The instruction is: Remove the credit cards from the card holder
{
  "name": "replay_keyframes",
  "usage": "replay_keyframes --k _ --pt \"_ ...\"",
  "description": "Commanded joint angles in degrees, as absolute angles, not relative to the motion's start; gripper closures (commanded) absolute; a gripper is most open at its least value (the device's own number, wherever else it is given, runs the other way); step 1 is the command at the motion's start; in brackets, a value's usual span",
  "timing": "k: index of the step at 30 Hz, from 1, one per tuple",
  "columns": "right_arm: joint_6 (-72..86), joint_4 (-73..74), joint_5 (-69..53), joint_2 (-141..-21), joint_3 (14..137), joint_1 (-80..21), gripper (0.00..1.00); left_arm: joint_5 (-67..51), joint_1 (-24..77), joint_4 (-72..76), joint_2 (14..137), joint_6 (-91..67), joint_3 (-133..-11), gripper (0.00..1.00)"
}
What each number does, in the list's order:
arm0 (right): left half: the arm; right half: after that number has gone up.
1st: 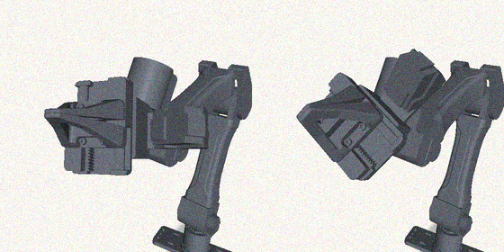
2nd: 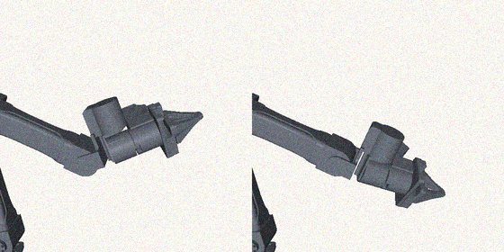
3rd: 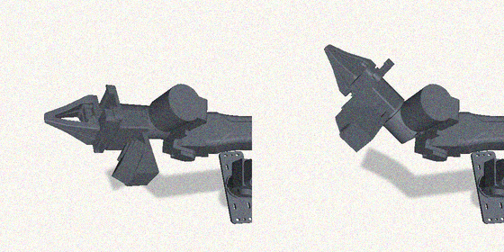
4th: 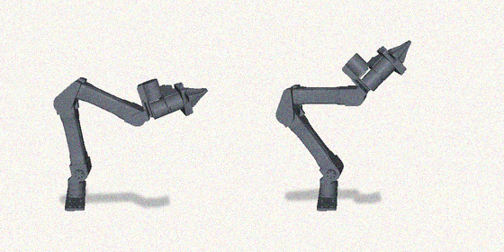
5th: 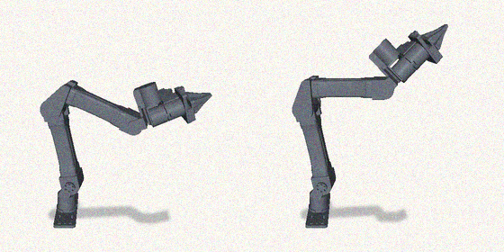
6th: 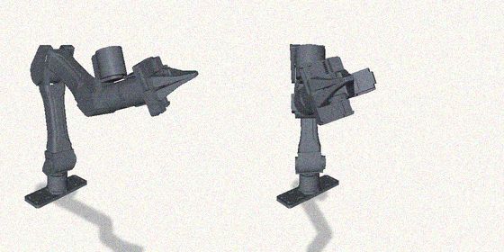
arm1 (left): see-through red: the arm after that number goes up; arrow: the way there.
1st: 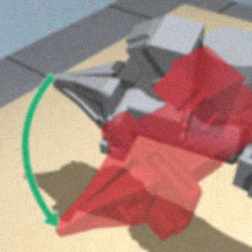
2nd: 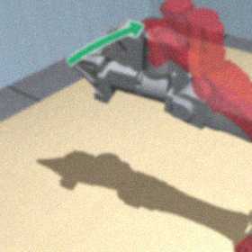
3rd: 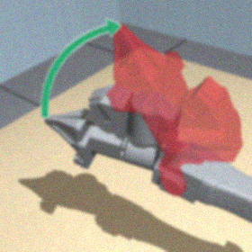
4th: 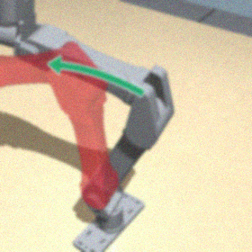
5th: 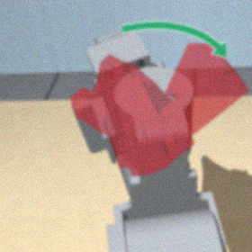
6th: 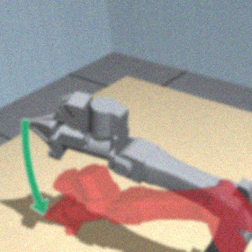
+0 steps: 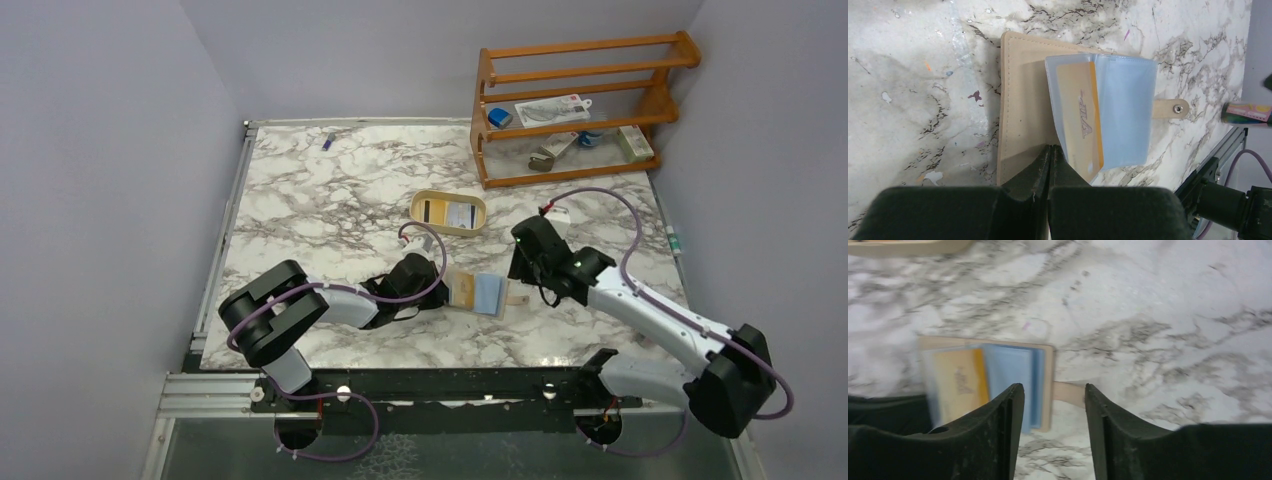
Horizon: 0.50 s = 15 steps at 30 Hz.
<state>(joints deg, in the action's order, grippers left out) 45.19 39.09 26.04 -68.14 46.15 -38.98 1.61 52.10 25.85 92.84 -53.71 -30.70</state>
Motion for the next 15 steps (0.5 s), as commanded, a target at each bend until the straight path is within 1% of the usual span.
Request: replay_keyframes --k 1,4,5,6,7,10,12,15 --pt "34.05 24.47 13.20 -61.01 42.78 -39.02 0.45 3.18 51.77 16.23 94.66 -51.15 -28.36 1.00" --pt "31.62 12.30 -1.01 -60.95 39.03 -38.98 0.40 2.98 51.83 16.35 95.35 -51.28 -28.73 1.00" --pt "31.95 9.56 -4.07 -61.87 38.00 -39.02 0.38 3.06 51.80 16.42 95.36 -51.37 -28.74 1.00" --pt "32.76 7.11 -6.73 -62.95 36.92 -39.02 0.31 3.14 51.84 16.48 95.38 -51.46 -28.69 1.00" --pt "33.54 4.10 -8.84 -63.95 35.48 -39.00 0.28 3.22 51.80 16.45 95.36 -51.48 -28.80 1.00" --pt "36.62 -5.47 -12.93 -65.97 31.09 -38.95 0.22 3.46 51.81 16.05 95.27 -51.50 -29.11 1.00" --pt "38.02 -8.86 -13.77 -66.96 29.21 -38.89 0.20 3.64 51.77 15.70 95.19 -51.41 -29.26 1.00" --pt "39.93 -13.80 -15.84 -68.86 26.76 -38.23 0.19 3.65 51.79 15.67 95.33 -51.48 -29.27 1.00"
